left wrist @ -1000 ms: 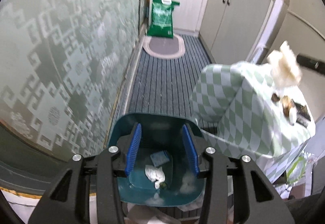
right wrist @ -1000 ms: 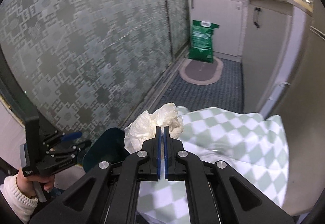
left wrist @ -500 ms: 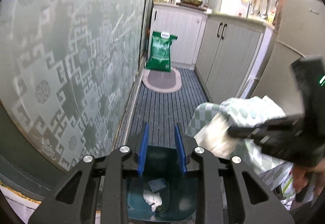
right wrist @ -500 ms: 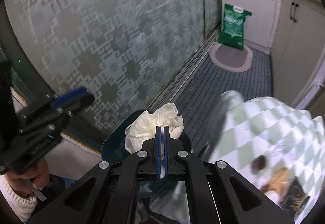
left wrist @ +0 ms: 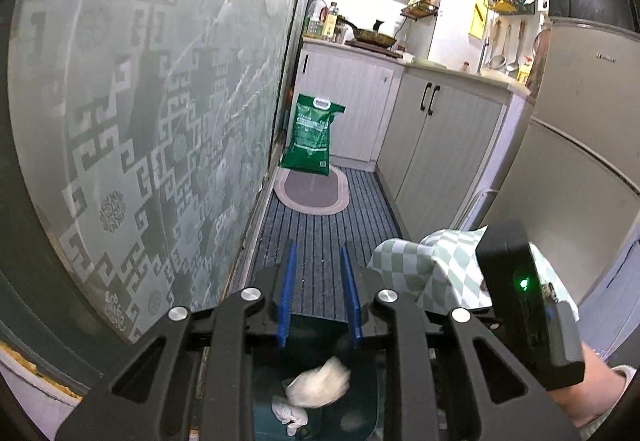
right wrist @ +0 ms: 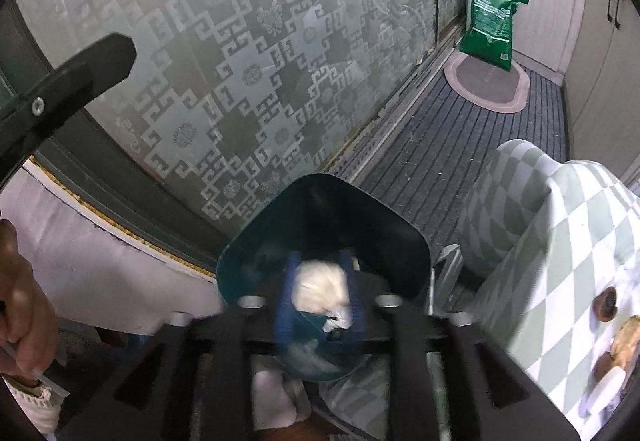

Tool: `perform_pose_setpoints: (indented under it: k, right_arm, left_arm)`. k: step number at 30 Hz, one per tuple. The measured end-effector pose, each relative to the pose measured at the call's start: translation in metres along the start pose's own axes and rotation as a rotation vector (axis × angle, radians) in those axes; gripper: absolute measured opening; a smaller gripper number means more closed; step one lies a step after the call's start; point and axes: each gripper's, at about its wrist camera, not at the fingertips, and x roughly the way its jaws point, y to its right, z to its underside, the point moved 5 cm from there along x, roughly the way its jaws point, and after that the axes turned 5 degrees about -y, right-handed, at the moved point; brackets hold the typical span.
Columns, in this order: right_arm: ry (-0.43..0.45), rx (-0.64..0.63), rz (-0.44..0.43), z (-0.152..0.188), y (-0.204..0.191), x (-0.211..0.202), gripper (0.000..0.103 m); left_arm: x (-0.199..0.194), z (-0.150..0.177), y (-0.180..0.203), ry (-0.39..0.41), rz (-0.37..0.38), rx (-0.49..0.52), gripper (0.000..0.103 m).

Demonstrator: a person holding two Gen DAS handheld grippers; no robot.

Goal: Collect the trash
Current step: 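Open the right tool over the teal bin to drop the white paper, then move both open tools back over the table toward the remaining items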

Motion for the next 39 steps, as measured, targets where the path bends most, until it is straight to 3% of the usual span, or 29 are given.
perform_pose_setpoints:
  k: [6,10,16,27,39]
  right_arm:
    - [0.076,0.01,0.002,-0.003,0.009,-0.027,0.037]
    - [0.153,0.016,0.015,-0.004,0.02,-0.053,0.048]
    - [0.242,0.062,0.057,0.004,0.054,-0.096,0.052]
    - [0.301,0.156,0.135,0.04,0.119,-0.146,0.054]
    - [0.333,0.219,0.188,0.072,0.165,-0.181,0.061]
  left_arm:
    - [-0.013,-0.01,0.013,0.05,0.033,-0.007,0.024]
    - [-0.016,-0.014,0.032,0.058,0.053,0.021,0.023]
    - [-0.008,-0.014,0.059,0.045,0.08,0.05,0.023]
    - [0.017,0.002,0.11,-0.014,0.133,0.096,0.03]
    - [0.044,0.037,0.178,-0.114,0.179,0.222,0.038]
